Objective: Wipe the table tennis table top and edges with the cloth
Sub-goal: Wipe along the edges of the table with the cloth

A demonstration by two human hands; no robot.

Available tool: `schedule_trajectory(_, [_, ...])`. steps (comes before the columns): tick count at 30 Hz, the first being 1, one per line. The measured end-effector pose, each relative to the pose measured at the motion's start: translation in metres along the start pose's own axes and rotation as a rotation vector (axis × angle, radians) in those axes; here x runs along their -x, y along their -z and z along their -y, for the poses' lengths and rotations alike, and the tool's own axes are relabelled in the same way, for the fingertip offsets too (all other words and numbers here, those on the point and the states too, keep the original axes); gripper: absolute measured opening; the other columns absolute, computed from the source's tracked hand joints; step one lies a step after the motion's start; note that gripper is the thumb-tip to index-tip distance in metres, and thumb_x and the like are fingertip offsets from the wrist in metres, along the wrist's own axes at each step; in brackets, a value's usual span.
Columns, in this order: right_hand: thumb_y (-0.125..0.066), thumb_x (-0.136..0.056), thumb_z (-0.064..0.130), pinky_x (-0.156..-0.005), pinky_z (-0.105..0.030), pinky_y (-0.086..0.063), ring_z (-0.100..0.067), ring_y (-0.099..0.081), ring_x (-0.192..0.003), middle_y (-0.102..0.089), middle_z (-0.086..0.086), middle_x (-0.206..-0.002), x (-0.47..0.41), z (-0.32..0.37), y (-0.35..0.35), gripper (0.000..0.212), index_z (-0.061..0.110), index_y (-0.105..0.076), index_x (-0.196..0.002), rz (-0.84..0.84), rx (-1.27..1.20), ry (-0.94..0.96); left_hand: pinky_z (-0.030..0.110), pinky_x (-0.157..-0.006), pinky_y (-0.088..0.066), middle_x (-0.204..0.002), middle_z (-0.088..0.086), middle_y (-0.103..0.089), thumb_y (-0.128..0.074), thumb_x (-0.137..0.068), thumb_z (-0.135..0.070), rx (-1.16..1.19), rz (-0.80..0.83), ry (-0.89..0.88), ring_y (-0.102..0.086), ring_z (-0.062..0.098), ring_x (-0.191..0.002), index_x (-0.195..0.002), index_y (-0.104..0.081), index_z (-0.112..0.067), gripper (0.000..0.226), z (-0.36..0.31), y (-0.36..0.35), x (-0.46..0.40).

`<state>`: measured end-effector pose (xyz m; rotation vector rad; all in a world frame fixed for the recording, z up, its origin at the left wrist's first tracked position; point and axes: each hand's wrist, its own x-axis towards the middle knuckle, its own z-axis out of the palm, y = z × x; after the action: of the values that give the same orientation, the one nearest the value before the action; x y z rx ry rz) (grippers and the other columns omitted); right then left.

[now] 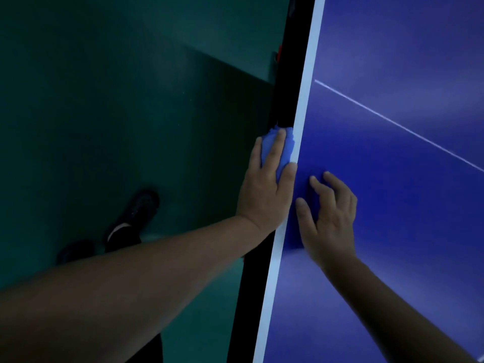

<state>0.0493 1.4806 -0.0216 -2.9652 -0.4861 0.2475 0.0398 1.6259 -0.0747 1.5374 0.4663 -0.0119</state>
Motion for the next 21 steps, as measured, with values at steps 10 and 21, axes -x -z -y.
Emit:
schedule_trajectory(10, [-0.033,-0.103,0.047,-0.124,-0.050,-0.015,-0.026,-0.014,-0.153,-0.018,-0.004,-0.167,-0.209,-0.008,0.023,0.057,0.024,-0.033,-0.156,0.005,0.012,0.115,0.006,-0.115,-0.012,-0.168,-0.014,0.001,-0.017,-0.098,-0.071,0.029,0.057,0.056,-0.003,-0.006,-0.151,-0.146,-0.001,-0.070,0.051,0.007,-0.004,0.052])
schedule_trajectory(21, [-0.025,-0.103,0.051,-0.125,-0.052,-0.005,-0.020,-0.001,-0.156,-0.010,0.005,-0.169,-0.232,0.000,0.013,0.059,0.034,-0.020,-0.159,-0.045,0.003,0.075,-0.001,-0.108,-0.003,-0.169,-0.005,-0.010,-0.019,-0.106,-0.038,-0.091,-0.023,-0.062,-0.008,0.016,-0.155,-0.161,-0.021,-0.026,0.056,-0.036,0.011,-0.170])
